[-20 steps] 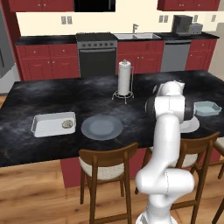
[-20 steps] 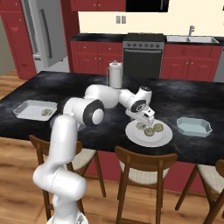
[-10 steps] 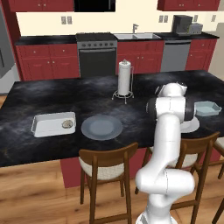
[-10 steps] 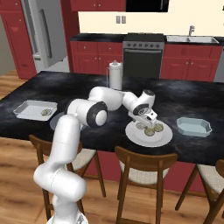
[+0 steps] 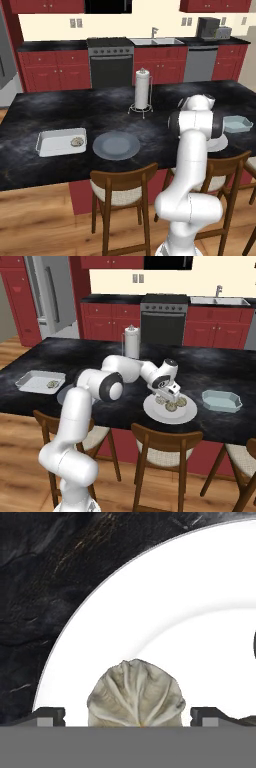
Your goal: Place two dumplings into each of the tupperware containers and then place the containers in the fridge.
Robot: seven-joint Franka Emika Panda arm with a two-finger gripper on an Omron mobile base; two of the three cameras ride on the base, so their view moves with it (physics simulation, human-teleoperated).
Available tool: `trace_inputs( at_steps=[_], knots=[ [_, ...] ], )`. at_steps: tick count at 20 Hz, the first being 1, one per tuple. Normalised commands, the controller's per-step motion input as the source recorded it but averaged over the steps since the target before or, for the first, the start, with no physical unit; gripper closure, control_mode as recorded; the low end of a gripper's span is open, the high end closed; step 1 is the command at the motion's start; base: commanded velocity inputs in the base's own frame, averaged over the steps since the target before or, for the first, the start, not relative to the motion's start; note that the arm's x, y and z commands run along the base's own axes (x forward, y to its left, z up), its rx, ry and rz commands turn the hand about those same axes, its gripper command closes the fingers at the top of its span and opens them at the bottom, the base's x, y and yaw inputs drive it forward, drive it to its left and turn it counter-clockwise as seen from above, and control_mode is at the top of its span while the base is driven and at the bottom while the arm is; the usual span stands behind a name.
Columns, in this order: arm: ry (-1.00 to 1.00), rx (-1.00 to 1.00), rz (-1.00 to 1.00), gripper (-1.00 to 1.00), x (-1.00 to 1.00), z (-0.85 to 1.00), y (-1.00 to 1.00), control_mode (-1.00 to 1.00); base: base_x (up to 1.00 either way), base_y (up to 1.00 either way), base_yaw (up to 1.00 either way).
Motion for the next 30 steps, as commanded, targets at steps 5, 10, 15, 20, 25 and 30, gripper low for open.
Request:
trace_inputs(
  at_steps=[5, 10, 15, 20, 25, 30],
  knots=[
    [0.0, 0.0, 0.0, -1.0, -0.15, -0.19, 0.17, -1.0, 0.0, 0.0, 0.0],
    [-0.05, 0.0, 0.0, -1.0, 0.0, -0.38, -0.03, -1.0, 0.0, 0.0, 0.0],
    [-0.01, 0.0, 0.0, -1.0, -0.06, -0.42, 0.01, -1.0, 0.0, 0.0, 0.0],
    [0.0, 0.0, 0.0, -1.0, -0.39, -0.43, 0.28, -1.0, 0.0, 0.0, 0.0],
    [0.0, 0.0, 0.0, -1.0, -0.11, -0.38, 0.05, -1.0, 0.0, 0.0, 0.0],
    [0.0, 0.0, 0.0, -1.0, -0.06, -0.44, 0.0, -1.0, 0.0, 0.0, 0.0]
  ],
)
